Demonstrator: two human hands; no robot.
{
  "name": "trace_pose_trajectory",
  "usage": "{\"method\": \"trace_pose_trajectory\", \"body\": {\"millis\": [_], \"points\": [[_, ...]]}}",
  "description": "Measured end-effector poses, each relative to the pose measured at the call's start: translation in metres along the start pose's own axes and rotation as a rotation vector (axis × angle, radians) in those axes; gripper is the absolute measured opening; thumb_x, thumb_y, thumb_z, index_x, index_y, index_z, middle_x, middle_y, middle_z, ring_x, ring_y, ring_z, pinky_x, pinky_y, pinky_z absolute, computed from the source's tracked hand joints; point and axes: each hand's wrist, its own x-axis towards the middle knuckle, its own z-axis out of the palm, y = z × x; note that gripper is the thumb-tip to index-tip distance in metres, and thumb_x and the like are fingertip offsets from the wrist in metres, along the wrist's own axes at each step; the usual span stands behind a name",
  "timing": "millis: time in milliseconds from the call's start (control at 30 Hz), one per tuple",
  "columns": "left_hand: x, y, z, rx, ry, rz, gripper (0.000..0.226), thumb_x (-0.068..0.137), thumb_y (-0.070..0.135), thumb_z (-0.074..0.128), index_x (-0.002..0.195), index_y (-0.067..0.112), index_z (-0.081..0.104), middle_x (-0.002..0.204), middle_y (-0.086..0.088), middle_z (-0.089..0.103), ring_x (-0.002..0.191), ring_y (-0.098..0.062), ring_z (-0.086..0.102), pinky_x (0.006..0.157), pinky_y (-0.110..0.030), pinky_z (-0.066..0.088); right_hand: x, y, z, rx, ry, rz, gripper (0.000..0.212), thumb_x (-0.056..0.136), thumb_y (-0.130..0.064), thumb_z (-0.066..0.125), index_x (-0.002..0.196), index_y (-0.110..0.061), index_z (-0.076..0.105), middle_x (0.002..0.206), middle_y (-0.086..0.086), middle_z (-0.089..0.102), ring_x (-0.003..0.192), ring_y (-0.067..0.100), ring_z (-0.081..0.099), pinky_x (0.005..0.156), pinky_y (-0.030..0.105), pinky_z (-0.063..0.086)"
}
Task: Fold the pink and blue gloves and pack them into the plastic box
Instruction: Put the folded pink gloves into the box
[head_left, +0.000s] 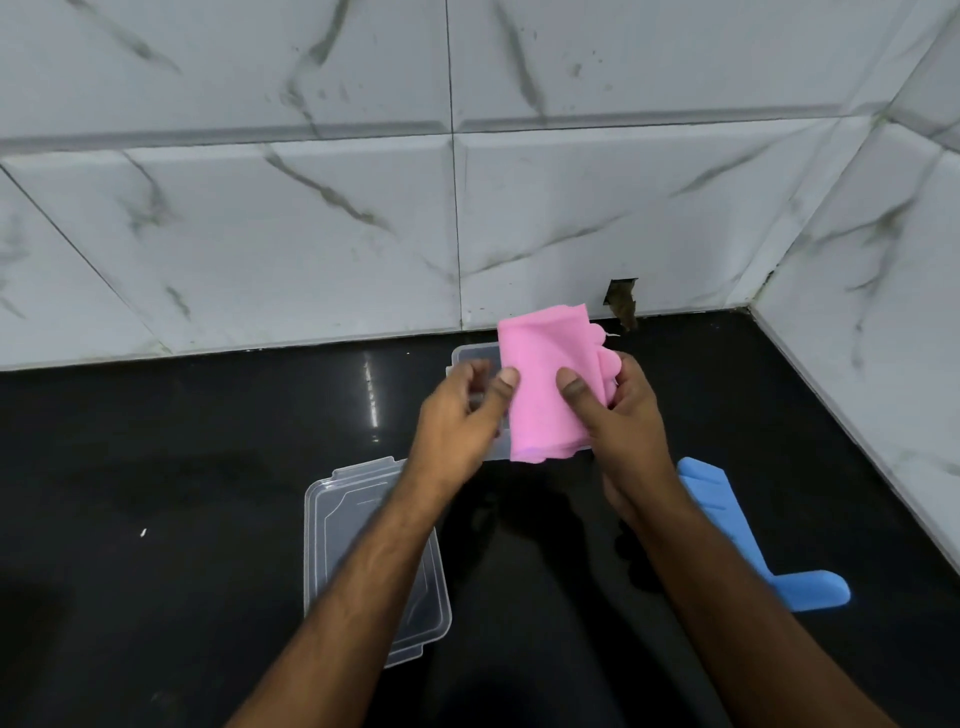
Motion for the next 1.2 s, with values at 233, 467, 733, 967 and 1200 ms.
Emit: {"method": "trace_pose_trajectory", "body": {"millis": [233, 467, 733, 967, 1200], "points": [[-0.006, 0.009, 0.006, -0.645, -0.154, -0.281, 0.044, 0.095, 0.031, 0.069, 0.122, -0.003, 0.065, 0.110, -0.021, 0.077, 0.094, -0.033, 0.076, 0.074, -0.042, 0.065, -0.011, 0.004, 0.013, 0.046, -0.070, 0.086, 0.046, 0.094, -0.025, 0.071, 0.137, -0.021, 0.054, 0.123, 0.001, 0.071, 0.109, 0.020, 0.071, 0.086, 0.041, 0.062], [0.008, 0.013, 0.008, -0.717, -0.204, -0.165, 0.028, 0.096, 0.022, 0.068, 0.120, 0.008, 0.068, 0.119, -0.019, 0.074, 0.105, -0.035, 0.074, 0.086, -0.052, 0.062, 0.010, -0.009, -0.005, 0.146, -0.243, 0.137, 0.054, 0.086, -0.029, 0.078, 0.134, -0.019, 0.056, 0.126, 0.002, 0.071, 0.116, 0.022, 0.069, 0.090, 0.038, 0.059], [0.050, 0.023, 0.006, -0.672, -0.323, -0.093, 0.041, 0.100, 0.020, 0.064, 0.140, 0.012, 0.057, 0.134, -0.017, 0.068, 0.124, -0.037, 0.065, 0.100, -0.055, 0.054, 0.060, -0.035, -0.007, 0.081, -0.318, 0.034, 0.054, 0.087, -0.028, 0.080, 0.136, -0.031, 0.057, 0.129, 0.003, 0.069, 0.115, 0.025, 0.069, 0.085, 0.044, 0.061], [0.061, -0.004, 0.003, -0.200, -0.066, -0.104, 0.043, 0.092, 0.017, 0.075, 0.131, 0.008, 0.060, 0.121, -0.008, 0.073, 0.113, -0.029, 0.070, 0.092, -0.042, 0.061, 0.063, 0.008, 0.003, -0.018, -0.182, 0.020, 0.050, 0.087, -0.017, 0.080, 0.131, -0.022, 0.059, 0.124, 0.003, 0.070, 0.111, 0.027, 0.070, 0.087, 0.050, 0.061], [0.050, -0.018, 0.003, 0.190, 0.041, 0.041, 0.048, 0.088, 0.024, 0.077, 0.133, 0.015, 0.061, 0.111, 0.005, 0.073, 0.097, -0.010, 0.070, 0.088, -0.032, 0.060, 0.058, 0.027, -0.002, -0.181, -0.137, 0.104, 0.050, 0.087, -0.025, 0.079, 0.132, -0.024, 0.055, 0.125, 0.001, 0.067, 0.111, 0.024, 0.068, 0.086, 0.047, 0.062]]}}
